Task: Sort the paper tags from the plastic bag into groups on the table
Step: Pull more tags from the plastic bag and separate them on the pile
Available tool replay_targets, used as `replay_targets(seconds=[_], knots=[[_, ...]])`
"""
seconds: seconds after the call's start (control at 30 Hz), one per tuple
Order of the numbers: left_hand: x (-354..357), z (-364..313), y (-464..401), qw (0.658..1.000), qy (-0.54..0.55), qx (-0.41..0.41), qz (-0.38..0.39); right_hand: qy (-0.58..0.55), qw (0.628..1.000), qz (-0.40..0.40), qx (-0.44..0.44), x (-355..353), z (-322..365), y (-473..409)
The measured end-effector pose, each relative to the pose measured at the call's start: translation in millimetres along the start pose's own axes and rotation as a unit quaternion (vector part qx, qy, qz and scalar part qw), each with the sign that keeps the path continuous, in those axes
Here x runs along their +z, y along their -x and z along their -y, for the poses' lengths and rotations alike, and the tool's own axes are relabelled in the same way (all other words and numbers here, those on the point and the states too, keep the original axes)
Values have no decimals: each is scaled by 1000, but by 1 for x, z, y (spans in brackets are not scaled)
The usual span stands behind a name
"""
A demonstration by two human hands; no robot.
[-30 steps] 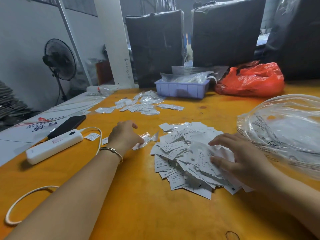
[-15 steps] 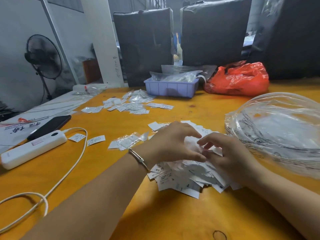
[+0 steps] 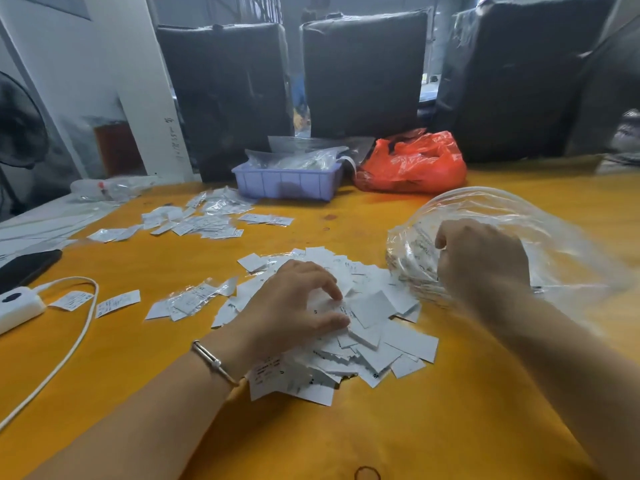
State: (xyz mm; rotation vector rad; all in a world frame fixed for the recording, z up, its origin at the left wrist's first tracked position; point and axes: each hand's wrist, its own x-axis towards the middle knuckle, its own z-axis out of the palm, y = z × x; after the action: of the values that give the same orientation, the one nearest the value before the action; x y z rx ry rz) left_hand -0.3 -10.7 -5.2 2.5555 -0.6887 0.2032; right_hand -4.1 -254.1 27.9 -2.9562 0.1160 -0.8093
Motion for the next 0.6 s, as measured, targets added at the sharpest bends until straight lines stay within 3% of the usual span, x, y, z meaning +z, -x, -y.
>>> replay_targets(seconds=[0.17,0.23,0.6], knots=[[-1,-5,3,999,35,-2,-21,88,985,128,79,7,-18,-3],[-1,-7,3,999,46,-9,-27,91,982,143,87,12,-21,-3],[-2,0,6,991,85,-8,-102,45,996,22,69,19,-29,-10]])
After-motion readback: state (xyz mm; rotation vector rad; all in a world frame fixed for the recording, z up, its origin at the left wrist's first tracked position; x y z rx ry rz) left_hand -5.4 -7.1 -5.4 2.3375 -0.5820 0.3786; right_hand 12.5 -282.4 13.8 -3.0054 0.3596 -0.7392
